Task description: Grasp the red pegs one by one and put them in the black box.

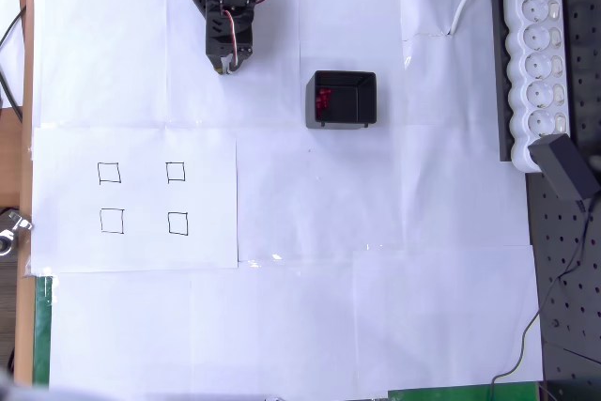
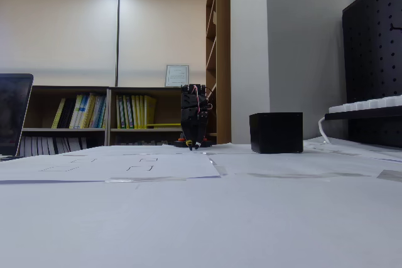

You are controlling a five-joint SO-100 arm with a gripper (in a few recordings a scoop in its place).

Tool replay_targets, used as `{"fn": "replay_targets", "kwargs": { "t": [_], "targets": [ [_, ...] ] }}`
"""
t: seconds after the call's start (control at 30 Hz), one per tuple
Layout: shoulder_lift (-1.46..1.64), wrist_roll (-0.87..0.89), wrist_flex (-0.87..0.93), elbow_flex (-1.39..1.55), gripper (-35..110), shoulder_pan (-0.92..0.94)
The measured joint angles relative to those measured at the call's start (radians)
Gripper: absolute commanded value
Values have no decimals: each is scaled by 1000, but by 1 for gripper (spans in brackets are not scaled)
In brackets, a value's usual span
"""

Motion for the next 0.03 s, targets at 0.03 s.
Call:
{"fn": "replay_targets", "kwargs": {
  "t": [0.03],
  "targets": [
    [0,0,0,0,0,0]
  ]
}}
